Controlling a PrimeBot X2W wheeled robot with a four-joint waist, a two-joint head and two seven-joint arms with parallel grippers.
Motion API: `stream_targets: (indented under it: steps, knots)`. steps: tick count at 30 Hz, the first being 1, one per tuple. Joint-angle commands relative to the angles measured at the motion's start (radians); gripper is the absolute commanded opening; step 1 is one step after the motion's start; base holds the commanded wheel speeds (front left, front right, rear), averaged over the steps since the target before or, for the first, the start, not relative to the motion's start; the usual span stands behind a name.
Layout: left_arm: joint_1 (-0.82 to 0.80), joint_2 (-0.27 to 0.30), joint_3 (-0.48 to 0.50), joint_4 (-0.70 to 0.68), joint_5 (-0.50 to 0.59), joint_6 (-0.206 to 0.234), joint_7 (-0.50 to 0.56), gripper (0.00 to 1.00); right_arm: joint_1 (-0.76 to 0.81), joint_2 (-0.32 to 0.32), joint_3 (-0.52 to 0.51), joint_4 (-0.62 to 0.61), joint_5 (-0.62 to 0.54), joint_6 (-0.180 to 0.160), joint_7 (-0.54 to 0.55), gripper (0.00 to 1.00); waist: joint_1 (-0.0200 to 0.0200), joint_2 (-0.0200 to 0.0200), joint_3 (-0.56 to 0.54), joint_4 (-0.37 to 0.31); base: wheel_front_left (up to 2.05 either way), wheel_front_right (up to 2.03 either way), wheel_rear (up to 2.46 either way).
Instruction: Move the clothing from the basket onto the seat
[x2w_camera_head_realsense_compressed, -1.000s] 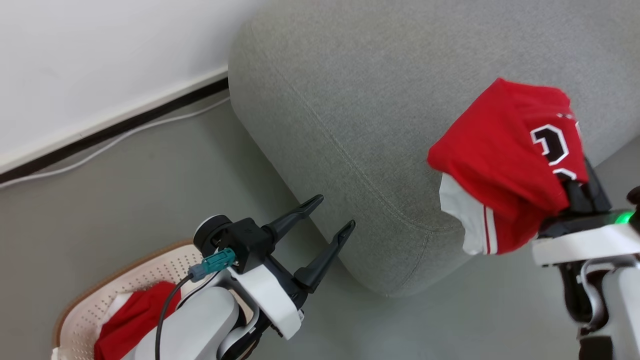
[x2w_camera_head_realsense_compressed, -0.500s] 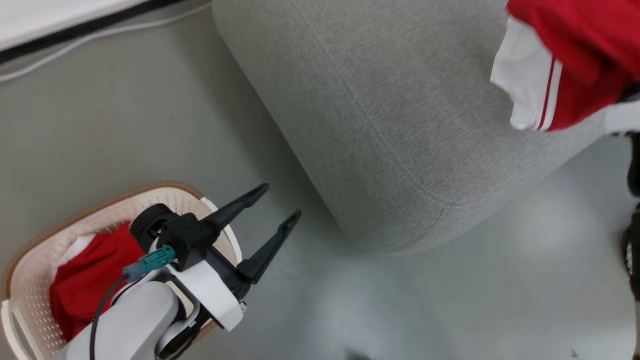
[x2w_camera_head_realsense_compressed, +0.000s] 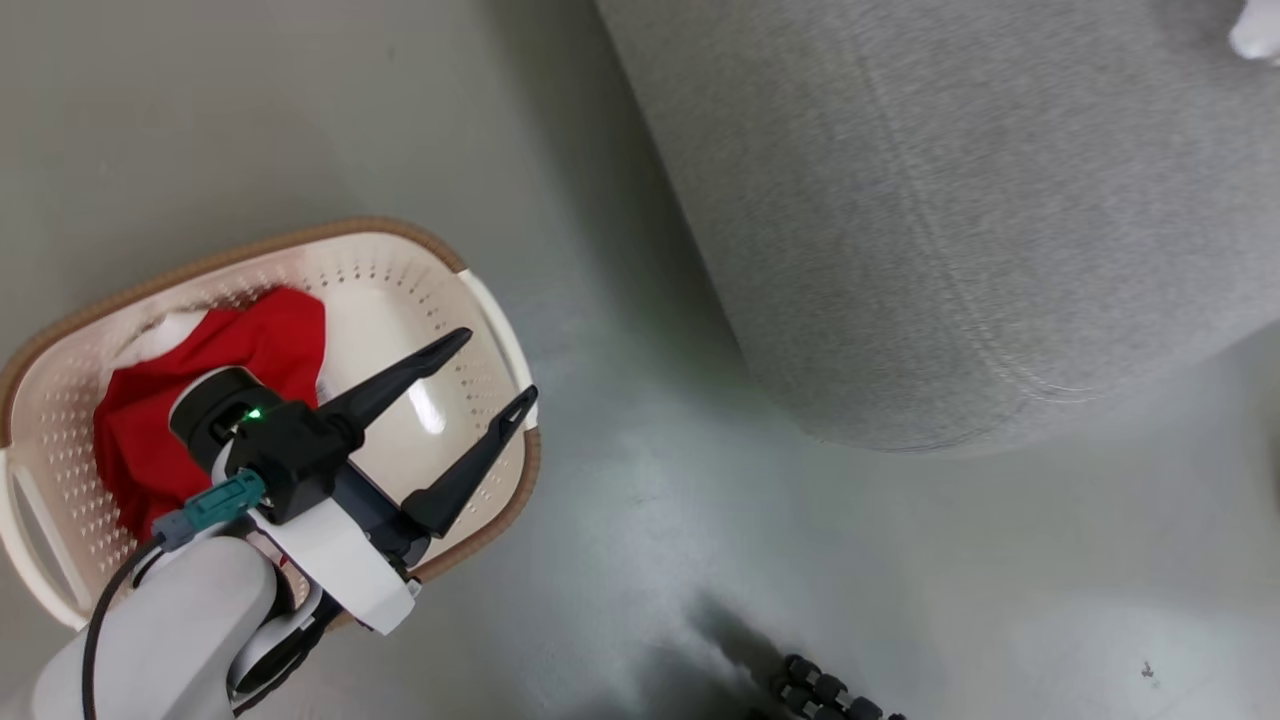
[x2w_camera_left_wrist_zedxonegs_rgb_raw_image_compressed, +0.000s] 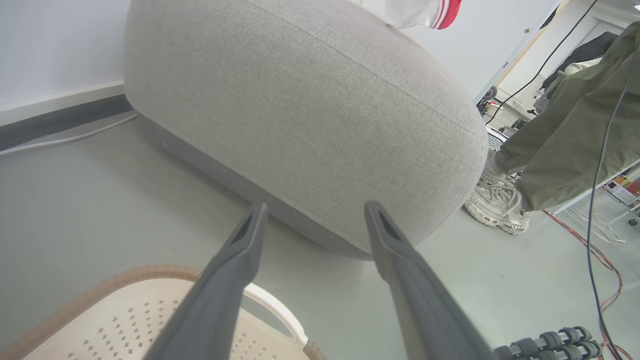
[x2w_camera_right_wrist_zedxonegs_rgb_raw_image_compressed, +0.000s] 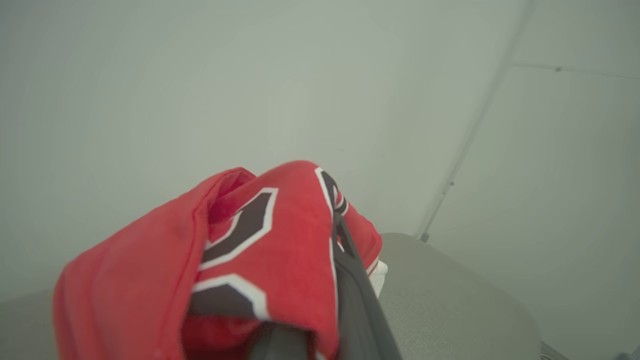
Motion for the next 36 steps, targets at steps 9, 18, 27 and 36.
stream_targets:
  steps: [9,18,27,36]
  knots:
    - [-0.046,0.036,0.031,-0.052,0.003,-0.001,-0.006,1.0,-0.182,-0.047,-0.221,-0.056,-0.158,0.003,0.072,0.0,0.0,0.0,0.141,0.127,0.0,0.0,0.0]
    - [-0.024,0.011,0.028,-0.043,-0.009,-0.001,-0.006,1.0,-0.276,0.011,-0.439,-0.166,-0.242,0.003,0.087,0.0,0.0,0.0,0.201,0.227,0.0,0.0,0.0]
    - [-0.014,-0.016,0.035,-0.029,-0.007,-0.001,-0.006,1.0,-0.166,0.109,-0.519,-0.085,-0.272,0.003,0.086,0.0,0.0,0.0,0.199,0.269,0.0,0.0,0.0]
    - [-0.021,-0.077,0.037,-0.007,-0.011,-0.001,-0.006,1.0,-0.053,0.061,-0.395,0.072,-0.214,0.003,0.025,1.0,0.0,0.0,0.098,0.288,0.0,0.0,0.0]
